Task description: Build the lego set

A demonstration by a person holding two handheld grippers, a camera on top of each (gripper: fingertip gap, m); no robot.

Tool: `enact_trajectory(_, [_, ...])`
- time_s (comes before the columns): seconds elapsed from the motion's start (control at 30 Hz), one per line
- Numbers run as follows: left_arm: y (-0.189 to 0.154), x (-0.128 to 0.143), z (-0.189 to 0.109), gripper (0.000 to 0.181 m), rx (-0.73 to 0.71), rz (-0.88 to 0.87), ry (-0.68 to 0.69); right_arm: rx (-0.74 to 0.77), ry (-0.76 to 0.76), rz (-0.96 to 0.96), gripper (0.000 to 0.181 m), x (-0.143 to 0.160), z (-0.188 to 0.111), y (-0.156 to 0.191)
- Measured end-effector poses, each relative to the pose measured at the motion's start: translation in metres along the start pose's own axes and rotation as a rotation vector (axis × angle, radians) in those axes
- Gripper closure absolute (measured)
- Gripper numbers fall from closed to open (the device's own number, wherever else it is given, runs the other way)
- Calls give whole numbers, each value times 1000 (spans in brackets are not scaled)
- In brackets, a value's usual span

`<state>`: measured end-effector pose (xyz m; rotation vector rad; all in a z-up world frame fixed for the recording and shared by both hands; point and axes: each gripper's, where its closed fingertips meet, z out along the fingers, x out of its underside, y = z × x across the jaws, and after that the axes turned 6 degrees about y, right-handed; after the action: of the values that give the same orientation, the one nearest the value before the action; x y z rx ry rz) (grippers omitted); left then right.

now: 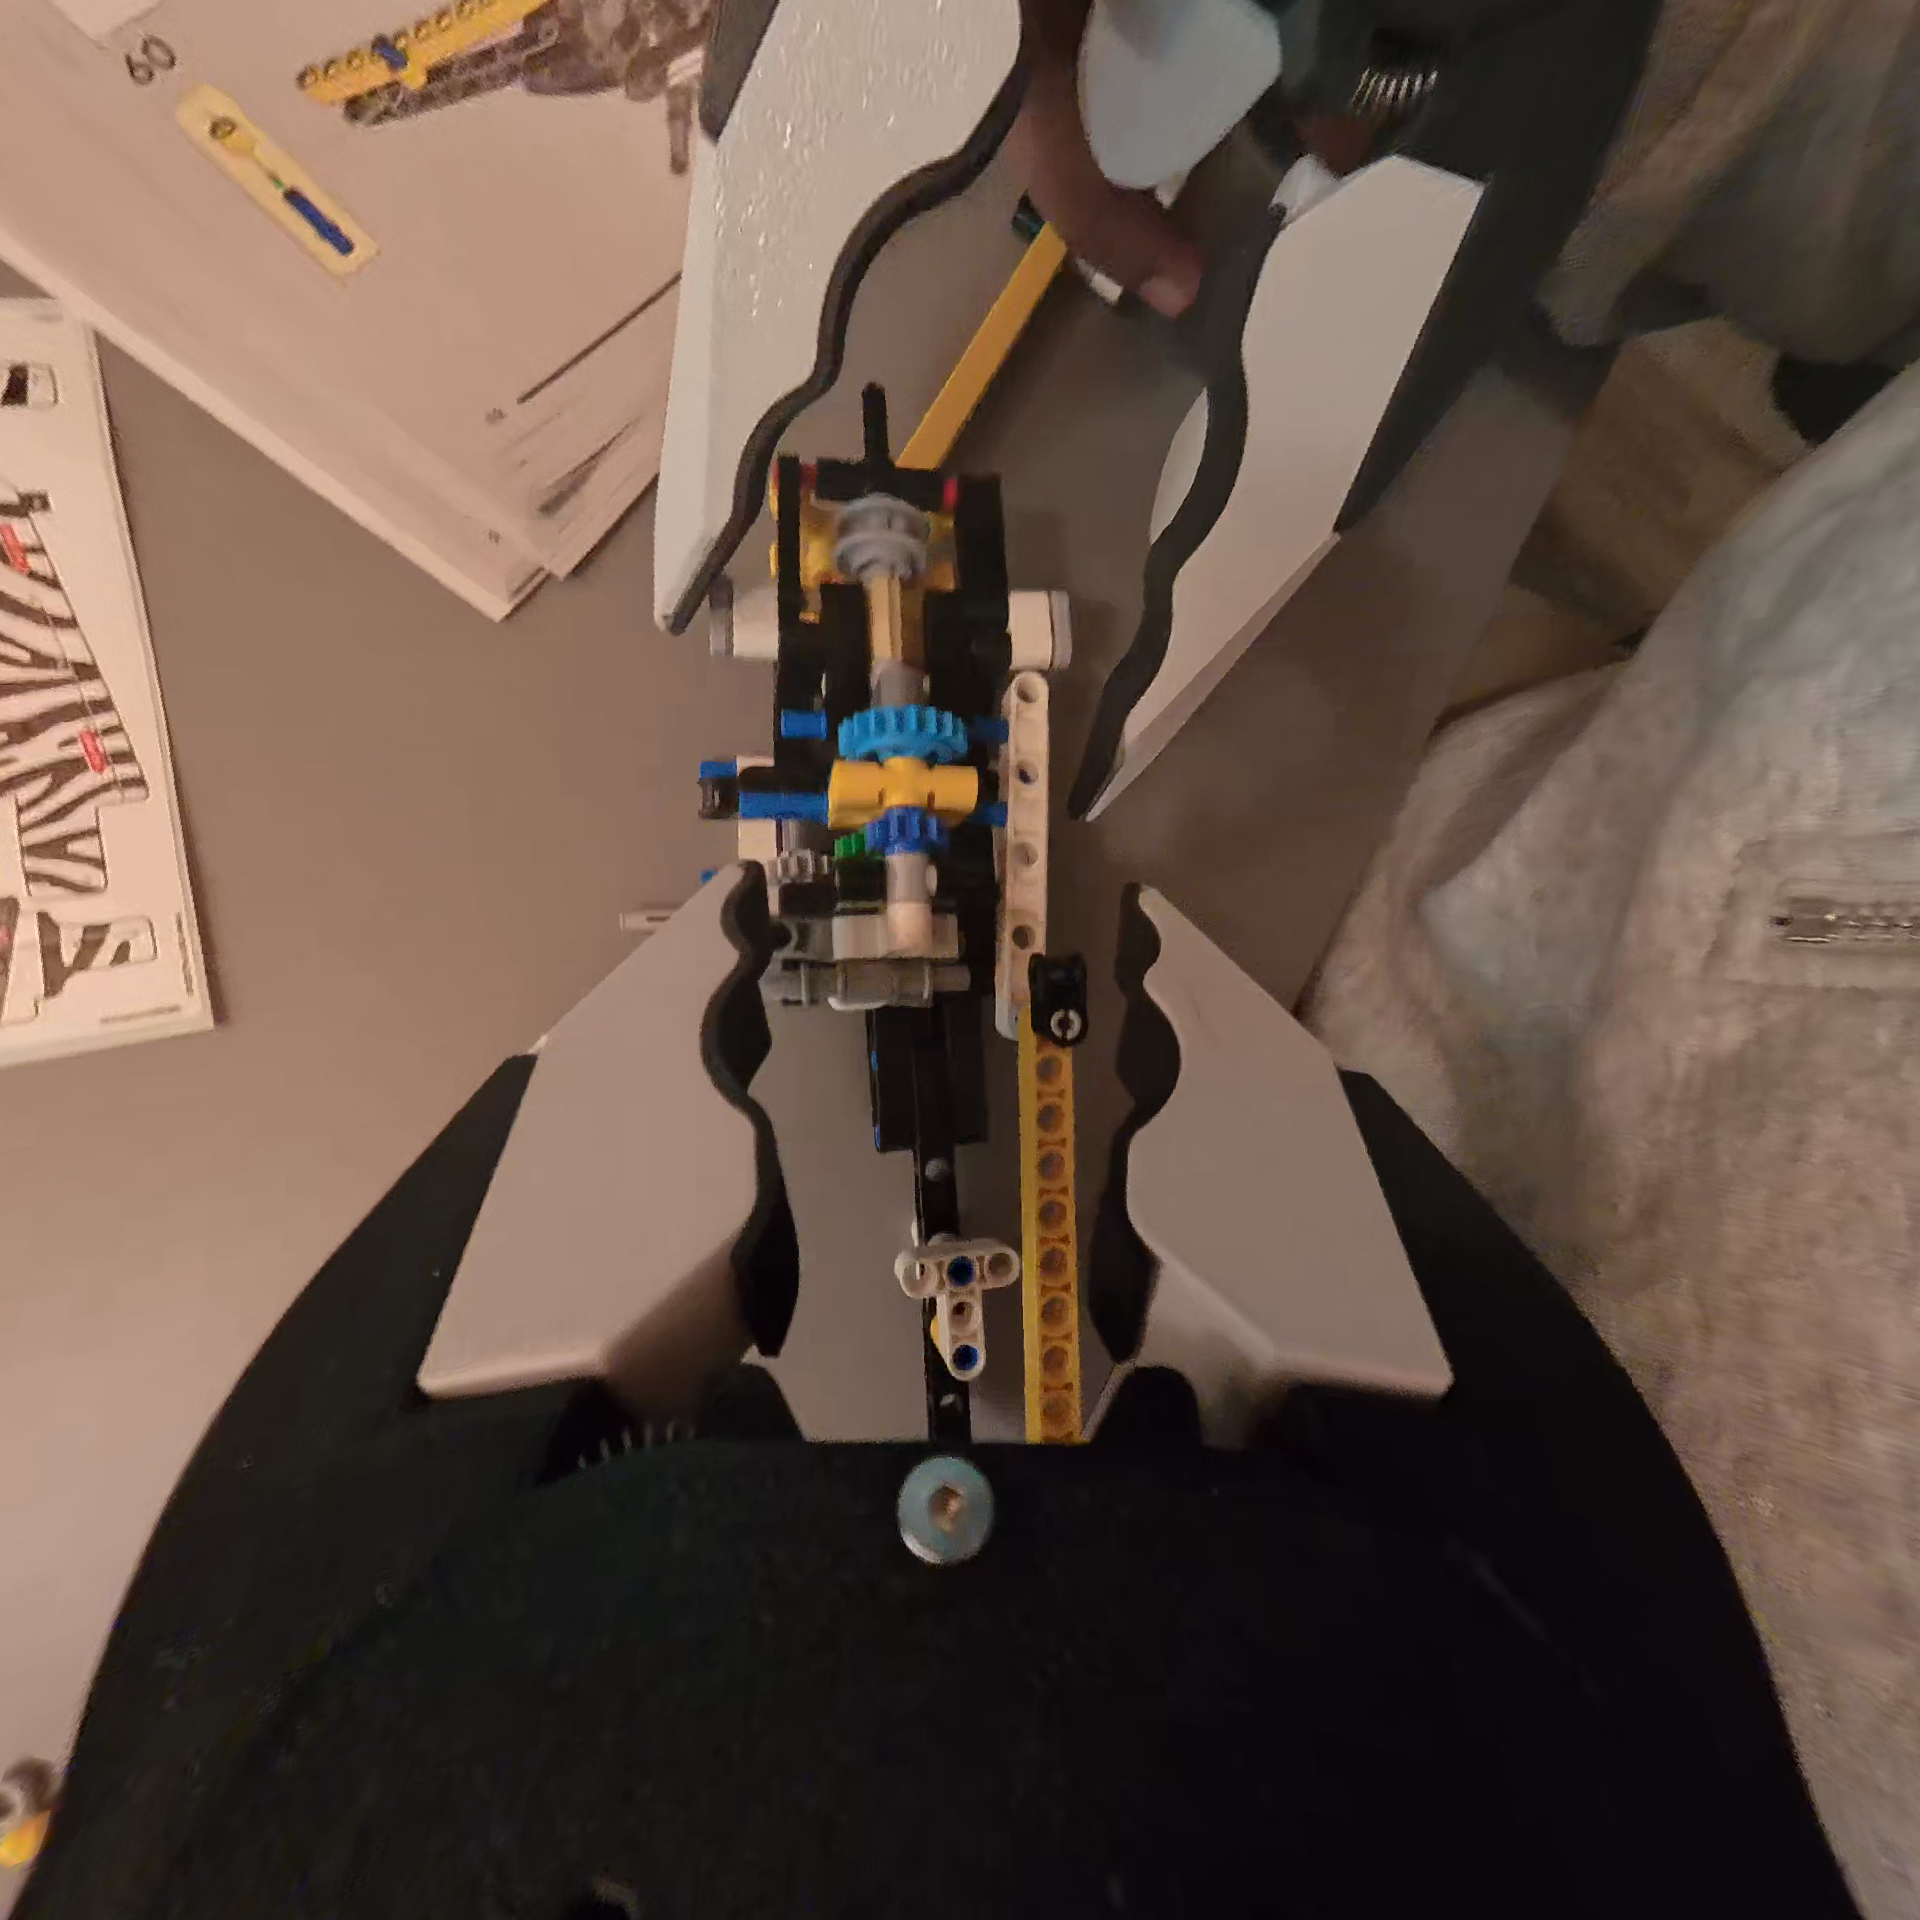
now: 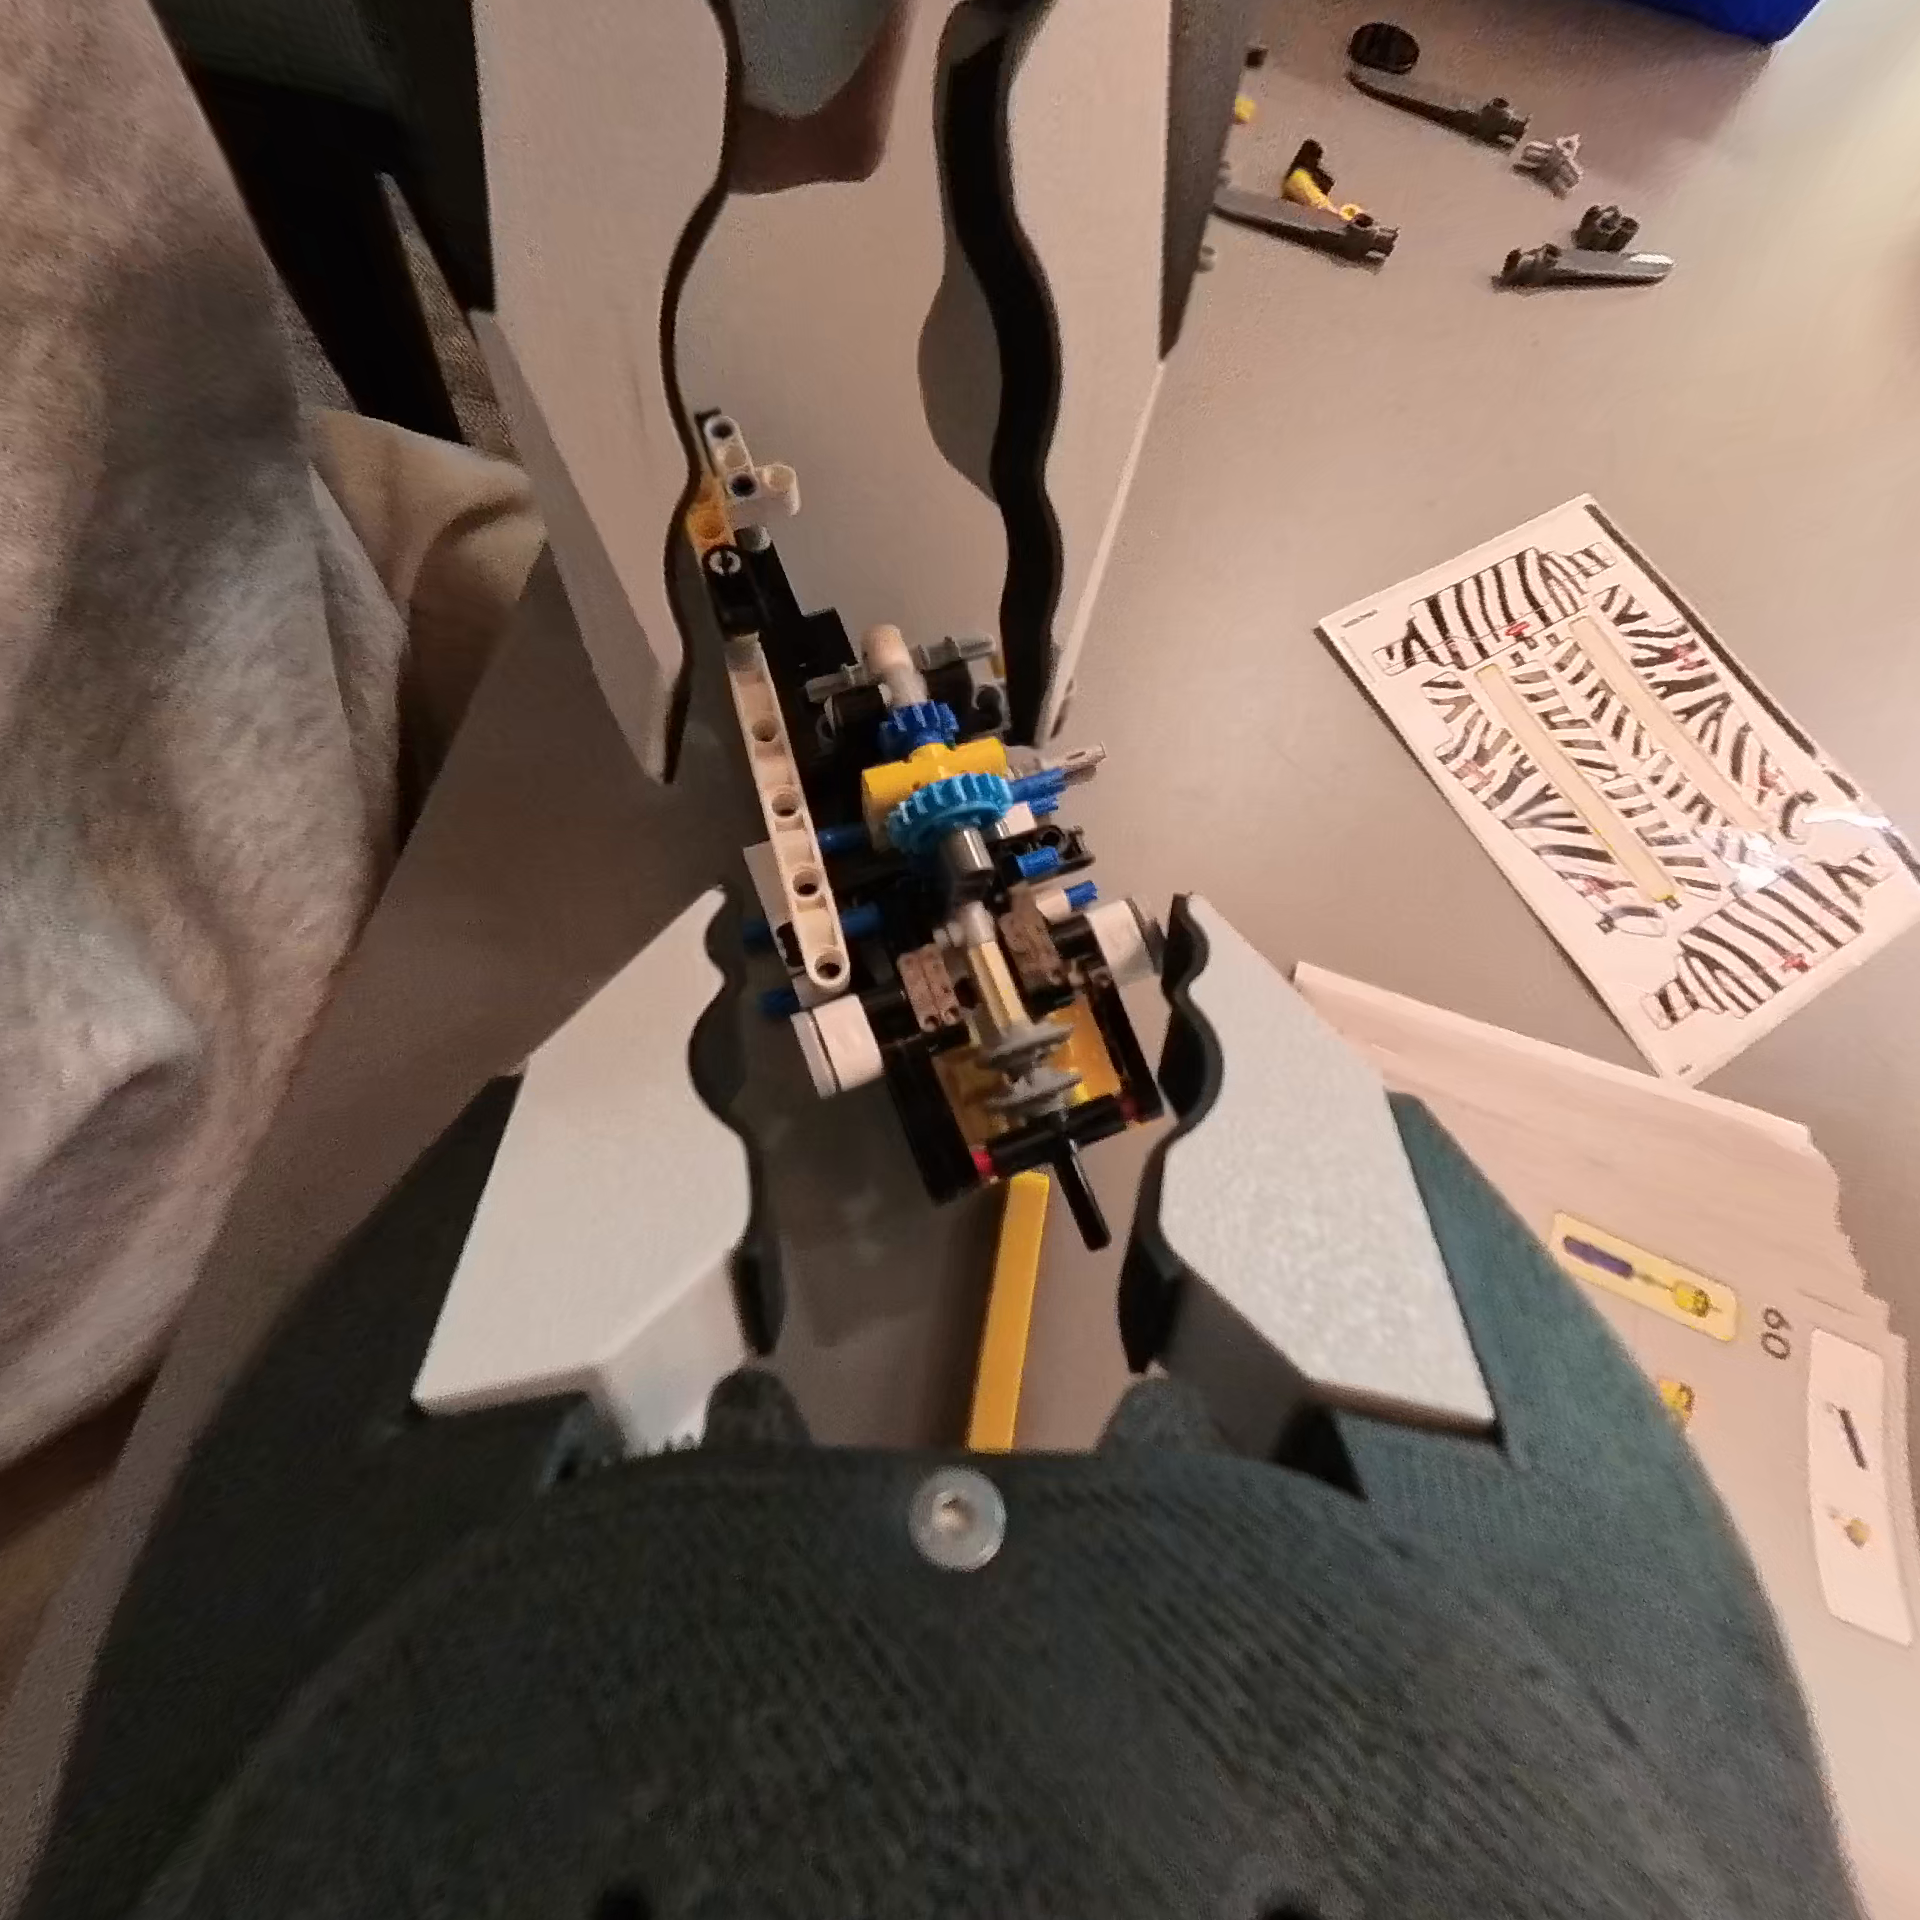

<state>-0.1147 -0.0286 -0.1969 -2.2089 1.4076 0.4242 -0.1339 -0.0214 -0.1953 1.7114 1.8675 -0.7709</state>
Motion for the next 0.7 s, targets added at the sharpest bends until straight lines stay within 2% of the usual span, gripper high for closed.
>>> enact_trajectory(0.2, [3,4,-1,116,-59,-6,-52,-1,31,-73,105,-6,5,2])
enact_trajectory(0.4, [3,5,4,118,-68,22,-56,-122,63,-122,126,-7,11,9])
enact_trajectory(0.6, [11,2,-5,117,-99,31,-103,-136,87,-24,128,-6,10,10])
enact_trajectory(0.7, [14,-4,-19,117,-160,54,-149,-74,106,102,128,-4,9,11])
